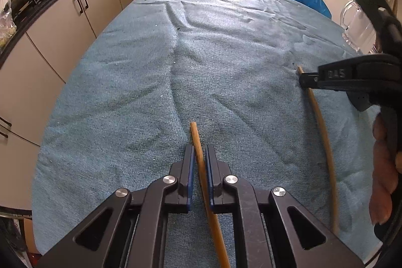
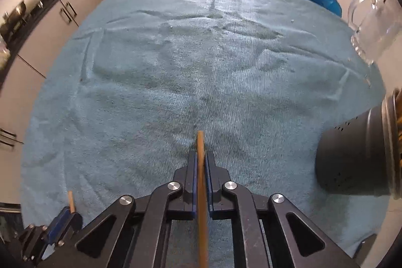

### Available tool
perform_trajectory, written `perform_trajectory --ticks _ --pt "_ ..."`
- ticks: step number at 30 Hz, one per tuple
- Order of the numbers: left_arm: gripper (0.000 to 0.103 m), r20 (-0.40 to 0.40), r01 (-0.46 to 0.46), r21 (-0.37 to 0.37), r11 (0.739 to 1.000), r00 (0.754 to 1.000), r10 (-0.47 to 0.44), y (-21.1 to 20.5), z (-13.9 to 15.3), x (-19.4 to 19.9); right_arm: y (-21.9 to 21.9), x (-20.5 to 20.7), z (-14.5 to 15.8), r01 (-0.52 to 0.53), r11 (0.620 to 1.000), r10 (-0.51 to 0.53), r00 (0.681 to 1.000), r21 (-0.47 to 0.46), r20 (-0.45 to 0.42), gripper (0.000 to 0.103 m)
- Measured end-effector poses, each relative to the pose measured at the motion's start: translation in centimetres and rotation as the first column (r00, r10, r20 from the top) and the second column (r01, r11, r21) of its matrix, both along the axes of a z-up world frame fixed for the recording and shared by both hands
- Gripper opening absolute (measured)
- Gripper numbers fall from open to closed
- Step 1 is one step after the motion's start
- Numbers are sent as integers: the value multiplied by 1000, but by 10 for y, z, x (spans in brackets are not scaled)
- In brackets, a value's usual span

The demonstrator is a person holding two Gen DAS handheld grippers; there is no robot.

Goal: Organize utensils
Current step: 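Close the left tool on one wooden chopstick while the right tool closes on the other, then lift both chopsticks upright and carry them over the black cup with both tools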

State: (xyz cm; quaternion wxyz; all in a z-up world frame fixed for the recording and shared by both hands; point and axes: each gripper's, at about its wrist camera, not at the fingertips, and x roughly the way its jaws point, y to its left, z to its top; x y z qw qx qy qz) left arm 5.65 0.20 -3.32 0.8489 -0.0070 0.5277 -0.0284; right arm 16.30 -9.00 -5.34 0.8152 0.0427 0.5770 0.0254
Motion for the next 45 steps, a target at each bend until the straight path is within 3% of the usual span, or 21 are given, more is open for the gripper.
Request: perform_trajectory --ticks 4,7,10,14,18,29,45 --pt "7 -8 -3 -71 997 1000 2 6 3 5 -5 -24 19 -24 998 19 997 66 71 6" --pt "6 33 -3 -86 996 999 6 7 17 3 -2 -47 45 -63 995 49 984 80 174 6" --pt "6 86 3 -104 995 996 6 8 37 -2 -4 -68 75 -92 993 68 955 73 289 6" --pt "6 161 9 -105 994 987 9 7 63 -13 -10 -100 110 -107 991 62 892 77 447 6" --pt "6 218 25 -110 994 976 -1 3 84 -24 -21 -123 131 -106 990 39 846 96 532 6" --pt "6 349 84 -116 990 936 -39 -4 135 -58 -32 -181 155 -104 985 -7 771 136 637 6" --pt "6 411 109 -120 987 910 -51 -7 160 -83 -44 -207 163 -87 986 -36 730 145 682 6"
